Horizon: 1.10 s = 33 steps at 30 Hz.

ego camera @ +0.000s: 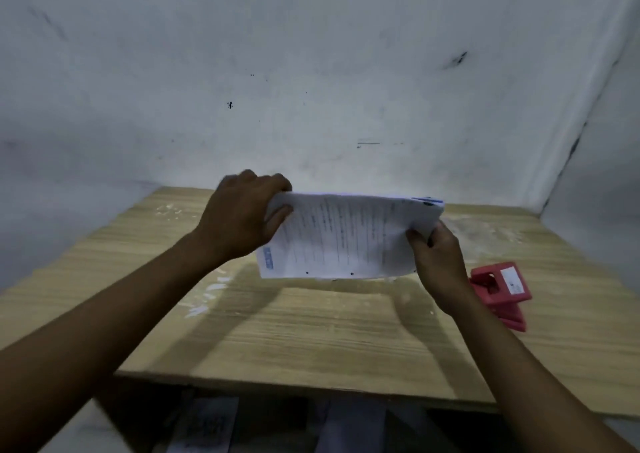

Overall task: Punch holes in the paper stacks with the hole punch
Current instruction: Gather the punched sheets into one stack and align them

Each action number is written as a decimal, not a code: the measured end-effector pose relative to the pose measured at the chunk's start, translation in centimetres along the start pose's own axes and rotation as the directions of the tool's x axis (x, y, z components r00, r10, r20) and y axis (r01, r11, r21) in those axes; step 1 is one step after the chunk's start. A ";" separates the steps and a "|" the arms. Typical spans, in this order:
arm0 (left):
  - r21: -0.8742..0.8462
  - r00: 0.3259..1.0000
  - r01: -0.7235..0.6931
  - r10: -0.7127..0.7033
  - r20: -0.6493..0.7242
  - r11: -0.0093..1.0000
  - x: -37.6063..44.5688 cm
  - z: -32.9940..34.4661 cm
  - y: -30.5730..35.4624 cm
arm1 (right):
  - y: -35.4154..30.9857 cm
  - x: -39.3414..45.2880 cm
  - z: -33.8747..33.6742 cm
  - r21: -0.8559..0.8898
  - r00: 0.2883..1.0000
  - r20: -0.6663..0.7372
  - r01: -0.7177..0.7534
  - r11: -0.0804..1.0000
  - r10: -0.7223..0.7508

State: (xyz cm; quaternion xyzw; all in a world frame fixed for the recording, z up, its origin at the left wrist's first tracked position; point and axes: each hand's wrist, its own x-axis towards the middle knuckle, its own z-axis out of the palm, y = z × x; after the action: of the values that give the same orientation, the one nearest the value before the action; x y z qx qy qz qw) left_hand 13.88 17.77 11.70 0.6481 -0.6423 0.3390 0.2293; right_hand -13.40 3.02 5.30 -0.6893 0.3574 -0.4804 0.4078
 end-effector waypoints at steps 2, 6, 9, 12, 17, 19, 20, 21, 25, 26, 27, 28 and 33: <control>-0.180 0.953 0.253 -0.277 -0.124 0.951 -0.7 1.0 -0.4 | -0.2 0.1 -0.1 0.085 1.000 -0.025 -0.012 0.996 0.014; -0.733 0.714 0.581 -0.653 0.252 0.352 -1.4 2.5 -0.1 | -0.7 0.5 -0.3 0.151 0.998 -0.049 -0.026 0.988 0.034; -0.760 0.725 0.578 -0.614 0.311 0.298 -2.4 3.3 0.2 | -1.0 0.6 -0.1 0.178 0.997 -0.066 -0.023 0.984 0.035; -0.785 0.722 0.549 -0.635 0.273 0.287 -3.9 4.1 1.5 | -0.1 -0.1 -0.1 0.164 0.996 -0.076 -0.023 0.986 0.036; -0.759 0.694 0.604 -0.629 0.350 0.243 -7.8 6.5 3.7 | 3.8 -3.4 0.0 0.120 0.991 -0.047 -0.116 0.986 0.123; -0.742 0.678 0.629 -0.628 0.381 0.229 -8.6 7.0 4.2 | 4.7 -4.2 0.2 0.108 0.984 -0.020 -0.176 0.978 0.179; -0.734 0.681 0.632 -0.631 0.372 0.249 -8.5 6.9 4.2 | 4.7 -4.2 0.2 0.106 0.981 -0.009 -0.191 0.976 0.193; -0.727 0.688 0.630 -0.631 0.359 0.273 -8.2 6.7 4.0 | 4.6 -4.0 0.3 0.097 0.982 -0.005 -0.189 0.977 0.190; -0.738 0.715 0.597 -0.625 0.313 0.314 -6.6 5.4 3.7 | 3.3 -2.3 0.2 0.112 0.988 -0.035 -0.143 0.983 0.147; -0.741 0.719 0.590 -0.625 0.304 0.319 -6.5 5.3 3.7 | 3.1 -2.1 0.2 0.121 0.989 -0.038 -0.140 0.983 0.146; -0.741 0.722 0.588 -0.623 0.300 0.325 -6.7 5.2 3.8 | 3.1 -2.1 0.3 0.120 0.988 -0.037 -0.143 0.982 0.149; -0.736 0.722 0.593 -0.621 0.306 0.326 -7.1 5.3 3.9 | 3.3 -2.2 0.3 0.112 0.987 -0.032 -0.154 0.982 0.158; -0.696 0.698 0.651 -0.598 0.393 0.303 -10.2 6.4 4.2 | 5.9 -4.3 0.6 0.043 0.961 0.031 -0.277 0.960 0.276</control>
State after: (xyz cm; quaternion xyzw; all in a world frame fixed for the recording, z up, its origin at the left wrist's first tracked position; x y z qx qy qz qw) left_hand 11.26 19.69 -0.62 0.6793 -0.4249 -0.1209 0.5860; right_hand -14.61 4.52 -1.80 -0.6287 0.4338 -0.4183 0.4915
